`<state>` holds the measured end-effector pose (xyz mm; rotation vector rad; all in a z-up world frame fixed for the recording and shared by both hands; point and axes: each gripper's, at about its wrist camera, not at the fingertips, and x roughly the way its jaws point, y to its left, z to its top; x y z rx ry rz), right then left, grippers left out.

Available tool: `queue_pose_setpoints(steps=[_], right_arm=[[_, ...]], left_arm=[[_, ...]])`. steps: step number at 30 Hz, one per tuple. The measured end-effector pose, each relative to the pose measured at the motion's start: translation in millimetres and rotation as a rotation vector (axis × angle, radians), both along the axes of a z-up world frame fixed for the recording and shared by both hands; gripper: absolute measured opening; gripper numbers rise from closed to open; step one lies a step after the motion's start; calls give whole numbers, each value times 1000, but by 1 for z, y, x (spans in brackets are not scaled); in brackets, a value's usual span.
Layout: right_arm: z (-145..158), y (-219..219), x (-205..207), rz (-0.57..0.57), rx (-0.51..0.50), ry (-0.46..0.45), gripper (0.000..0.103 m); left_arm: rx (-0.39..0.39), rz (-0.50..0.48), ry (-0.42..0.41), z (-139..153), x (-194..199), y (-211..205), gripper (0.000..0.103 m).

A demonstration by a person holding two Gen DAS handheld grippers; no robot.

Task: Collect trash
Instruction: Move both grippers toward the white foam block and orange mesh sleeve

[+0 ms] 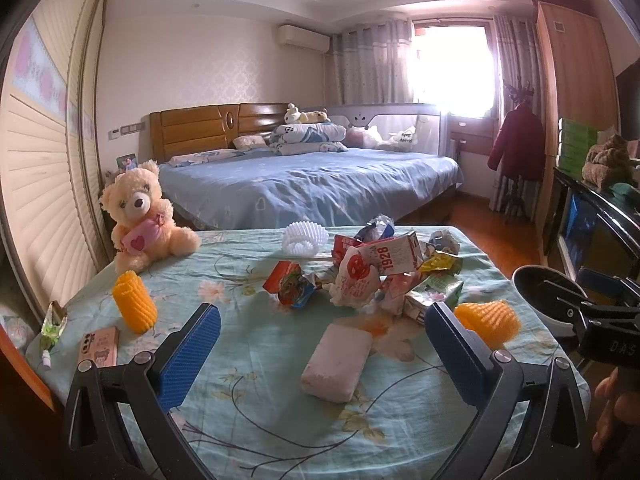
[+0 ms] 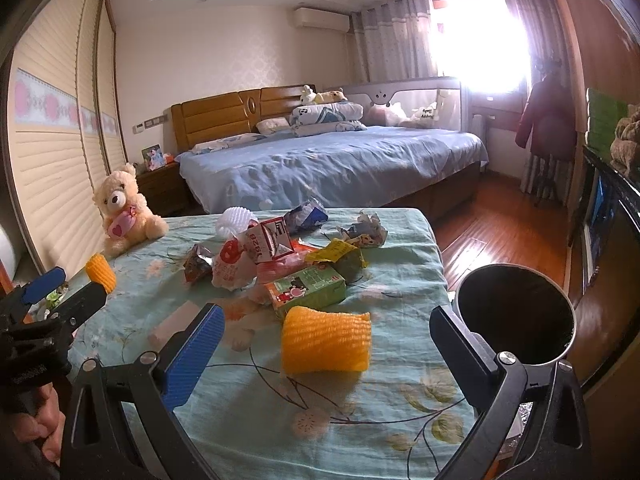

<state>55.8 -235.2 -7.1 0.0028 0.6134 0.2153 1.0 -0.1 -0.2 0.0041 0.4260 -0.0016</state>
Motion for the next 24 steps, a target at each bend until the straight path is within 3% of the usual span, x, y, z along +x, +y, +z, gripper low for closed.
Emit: queue_pose_setpoints(steps=[24], right_arm=[[0,2,-1,7,11,16,103]], left_arm=[[3,1,-1,-1,0,-1,102]])
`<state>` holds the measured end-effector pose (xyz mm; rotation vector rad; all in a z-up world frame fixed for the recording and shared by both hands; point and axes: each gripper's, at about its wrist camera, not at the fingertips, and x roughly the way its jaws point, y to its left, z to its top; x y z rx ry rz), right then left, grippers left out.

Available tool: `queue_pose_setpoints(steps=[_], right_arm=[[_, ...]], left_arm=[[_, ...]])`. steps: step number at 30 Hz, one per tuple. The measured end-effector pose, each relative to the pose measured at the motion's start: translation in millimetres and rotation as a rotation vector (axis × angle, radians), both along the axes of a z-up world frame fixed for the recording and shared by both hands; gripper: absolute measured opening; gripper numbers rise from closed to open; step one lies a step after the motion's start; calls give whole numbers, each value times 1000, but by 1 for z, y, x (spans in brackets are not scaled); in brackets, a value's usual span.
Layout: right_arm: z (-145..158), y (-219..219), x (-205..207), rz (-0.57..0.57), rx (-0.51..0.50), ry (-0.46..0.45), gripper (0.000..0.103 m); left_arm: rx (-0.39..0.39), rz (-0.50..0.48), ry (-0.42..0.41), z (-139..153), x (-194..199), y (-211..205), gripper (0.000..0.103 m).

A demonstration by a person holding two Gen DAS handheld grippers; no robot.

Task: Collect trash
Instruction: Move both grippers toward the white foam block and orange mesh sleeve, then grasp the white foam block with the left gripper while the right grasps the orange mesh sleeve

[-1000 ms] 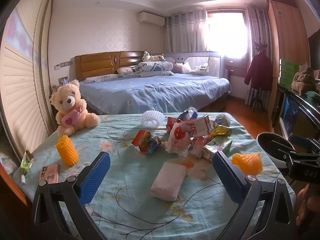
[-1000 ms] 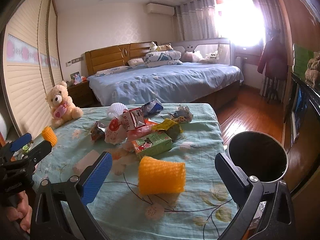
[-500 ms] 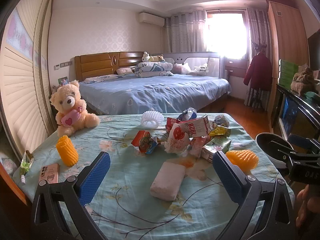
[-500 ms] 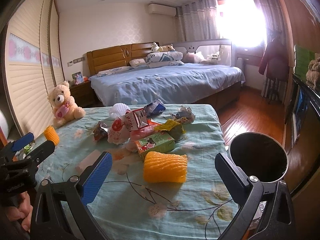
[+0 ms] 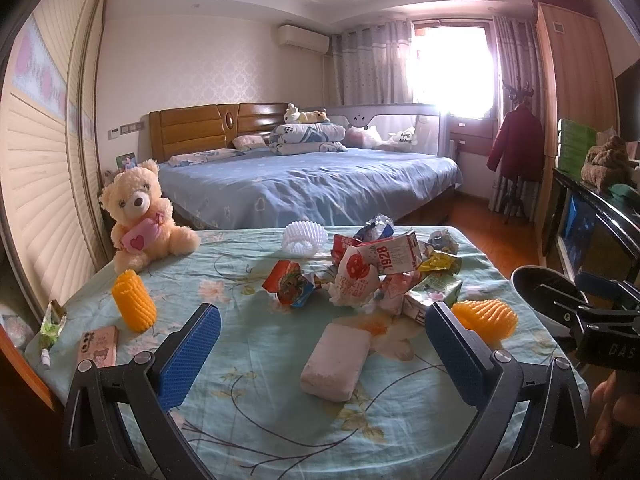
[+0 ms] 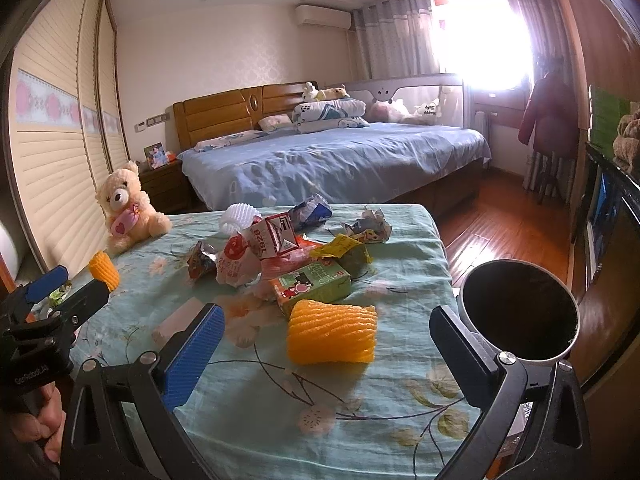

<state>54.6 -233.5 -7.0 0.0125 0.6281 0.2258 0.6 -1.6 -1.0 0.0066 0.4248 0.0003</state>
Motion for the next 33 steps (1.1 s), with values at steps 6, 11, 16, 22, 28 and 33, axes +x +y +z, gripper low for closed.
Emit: queue_pose_setpoints(steps=[6,11,16,22,28,33], right_arm=[[0,1,0,-1,-1,0,103],[-1,0,0,-1,1,4,103],[-3,2,2,1,3,18,103],[-12,-1,8,-5,2,54,103],[-26,-7,17,-10,22,122,101],[-38,-8,27,-13,27,162,100]], left_arm=[[-1,-1,0,0,0,0,102],[-2,-1,1,0,0,0,102],[3,-3,4,-2,0,-1,102],[-16,-8,39,-9,6,1,102],[-45,-6,102,-17,19,9,99],[-64,-3,170,-25,36,13,96]])
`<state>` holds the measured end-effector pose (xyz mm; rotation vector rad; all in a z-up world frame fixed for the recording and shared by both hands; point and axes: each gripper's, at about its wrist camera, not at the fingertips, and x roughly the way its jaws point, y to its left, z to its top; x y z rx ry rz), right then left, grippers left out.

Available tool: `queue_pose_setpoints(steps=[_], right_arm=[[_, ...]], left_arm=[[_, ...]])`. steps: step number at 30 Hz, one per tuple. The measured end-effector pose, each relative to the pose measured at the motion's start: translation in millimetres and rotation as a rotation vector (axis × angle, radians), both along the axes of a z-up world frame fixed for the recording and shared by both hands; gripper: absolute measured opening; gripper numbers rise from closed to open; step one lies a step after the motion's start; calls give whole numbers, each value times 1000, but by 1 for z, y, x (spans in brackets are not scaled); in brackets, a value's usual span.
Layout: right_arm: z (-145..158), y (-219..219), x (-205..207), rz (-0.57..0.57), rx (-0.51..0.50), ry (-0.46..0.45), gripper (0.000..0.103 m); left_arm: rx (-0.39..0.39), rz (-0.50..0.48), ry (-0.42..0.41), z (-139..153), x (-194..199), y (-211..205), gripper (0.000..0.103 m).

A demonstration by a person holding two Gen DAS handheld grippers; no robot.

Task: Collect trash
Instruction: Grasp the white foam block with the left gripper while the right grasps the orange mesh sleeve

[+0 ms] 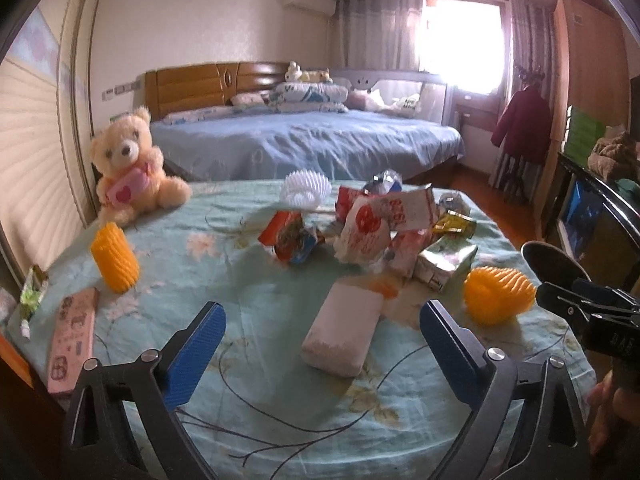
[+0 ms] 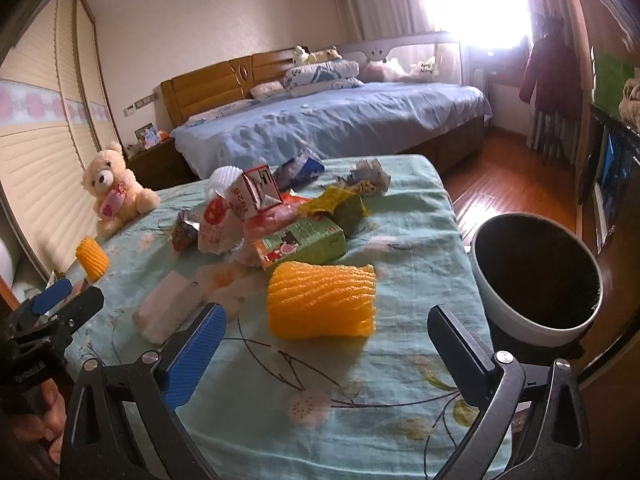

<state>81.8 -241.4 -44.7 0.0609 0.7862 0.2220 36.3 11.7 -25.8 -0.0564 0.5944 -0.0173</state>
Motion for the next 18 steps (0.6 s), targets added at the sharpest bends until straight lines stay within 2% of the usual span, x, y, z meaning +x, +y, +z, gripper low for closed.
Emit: queue_pose_setpoints(steps=[2,7,13,15,17,18], right_arm=[[-7,0,6,2,8,29,97],[-27,-1,21,8,19,108,77],[-38,1,30,41,59,143,70],[-38,2,32,43,64,139,65],[-39,2,34,54,80,142,60],[-39,1,35,58,88,144,53]], left_arm=[[1,0,27,-6,11,1,95],[-14,-2,91,-18,34,8,95],[-28,-25,179,-42,63,10,92],[-31,-44,200,-48,71,7,88],[-34,-55,215,-54,78,7,74],[-38,-63,227,-57,81,6,71]])
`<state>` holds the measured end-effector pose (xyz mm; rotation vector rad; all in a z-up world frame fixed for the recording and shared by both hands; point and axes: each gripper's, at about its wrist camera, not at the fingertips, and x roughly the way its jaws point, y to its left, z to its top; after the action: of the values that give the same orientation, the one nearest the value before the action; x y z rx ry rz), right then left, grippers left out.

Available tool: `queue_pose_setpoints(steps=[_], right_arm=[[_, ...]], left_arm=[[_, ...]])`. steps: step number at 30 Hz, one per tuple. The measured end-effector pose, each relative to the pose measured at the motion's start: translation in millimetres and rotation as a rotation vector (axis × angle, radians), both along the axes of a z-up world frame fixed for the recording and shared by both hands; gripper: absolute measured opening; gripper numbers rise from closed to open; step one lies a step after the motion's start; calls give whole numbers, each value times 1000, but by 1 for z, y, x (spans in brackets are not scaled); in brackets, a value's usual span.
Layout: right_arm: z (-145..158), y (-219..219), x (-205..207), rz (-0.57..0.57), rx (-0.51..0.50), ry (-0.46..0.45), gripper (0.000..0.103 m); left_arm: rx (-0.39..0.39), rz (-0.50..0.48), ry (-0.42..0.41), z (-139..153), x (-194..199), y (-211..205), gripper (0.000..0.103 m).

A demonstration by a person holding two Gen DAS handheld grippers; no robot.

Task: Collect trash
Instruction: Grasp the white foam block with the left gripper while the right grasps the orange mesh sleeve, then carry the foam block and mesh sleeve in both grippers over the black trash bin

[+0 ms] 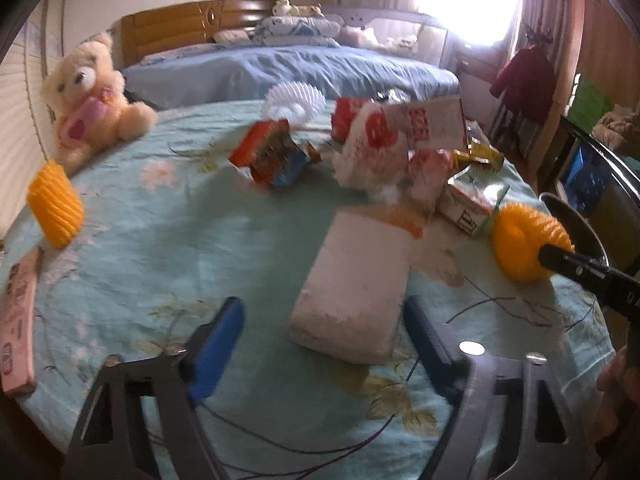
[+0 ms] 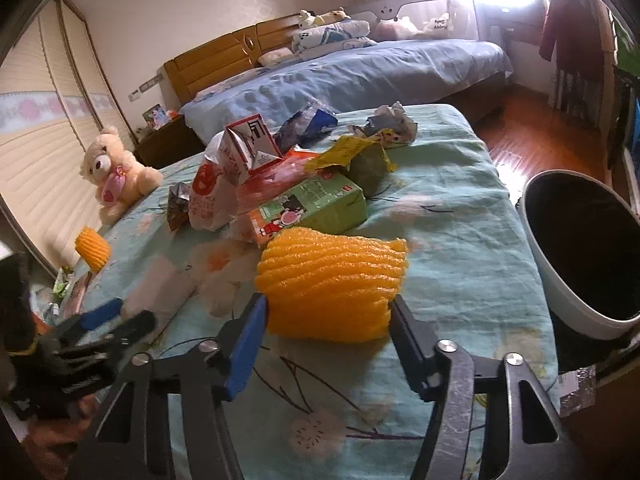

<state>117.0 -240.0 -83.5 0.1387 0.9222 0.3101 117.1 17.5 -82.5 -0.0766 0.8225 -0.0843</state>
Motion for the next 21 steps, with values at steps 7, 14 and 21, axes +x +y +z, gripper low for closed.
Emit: queue_pose_setpoints(steps=[7,14,21], right_arm=[[-4,-1,-2,22,34,14,16],[7,-9,-9,19,43,-15,13],[16,-32,-19,-25,40,-37,12]], left_arm=[[2,-55,-37,2,-3,-9,48],[-16,-99,-71,15,-17,-22,48],[-10,-174,-69,24,-19,-50,48]])
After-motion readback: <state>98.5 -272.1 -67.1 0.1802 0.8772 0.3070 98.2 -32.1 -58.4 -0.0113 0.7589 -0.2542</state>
